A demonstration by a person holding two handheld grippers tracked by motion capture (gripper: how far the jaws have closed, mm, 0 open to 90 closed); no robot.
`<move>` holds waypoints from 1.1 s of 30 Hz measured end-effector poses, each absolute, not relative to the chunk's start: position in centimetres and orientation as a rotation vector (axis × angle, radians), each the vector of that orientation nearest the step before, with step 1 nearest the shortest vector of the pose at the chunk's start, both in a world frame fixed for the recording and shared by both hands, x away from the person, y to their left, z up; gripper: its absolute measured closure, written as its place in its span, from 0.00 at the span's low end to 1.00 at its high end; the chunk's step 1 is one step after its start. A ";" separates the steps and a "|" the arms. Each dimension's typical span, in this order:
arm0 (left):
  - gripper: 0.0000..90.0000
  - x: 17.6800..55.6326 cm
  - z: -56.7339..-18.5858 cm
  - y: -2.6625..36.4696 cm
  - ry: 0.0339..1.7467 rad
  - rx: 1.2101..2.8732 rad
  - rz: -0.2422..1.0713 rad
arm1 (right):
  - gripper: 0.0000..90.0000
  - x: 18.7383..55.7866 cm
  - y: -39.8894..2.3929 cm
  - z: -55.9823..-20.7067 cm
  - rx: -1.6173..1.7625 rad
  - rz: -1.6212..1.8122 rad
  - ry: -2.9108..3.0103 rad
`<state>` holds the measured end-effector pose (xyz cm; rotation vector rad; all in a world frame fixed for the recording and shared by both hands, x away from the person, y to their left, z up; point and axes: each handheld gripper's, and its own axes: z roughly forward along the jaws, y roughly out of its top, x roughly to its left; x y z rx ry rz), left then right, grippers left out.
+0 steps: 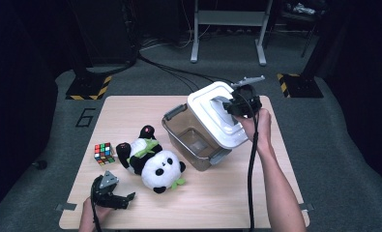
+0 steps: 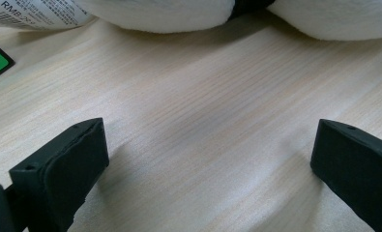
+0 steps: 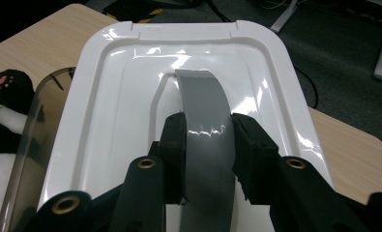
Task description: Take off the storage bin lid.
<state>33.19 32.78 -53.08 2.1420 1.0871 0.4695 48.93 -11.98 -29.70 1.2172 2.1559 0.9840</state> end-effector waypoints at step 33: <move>0.00 33.1 -53.2 32.7 1.102 2.125 0.468 | 0.74 51.5 -18.9 -33.5 1.497 0.865 1.964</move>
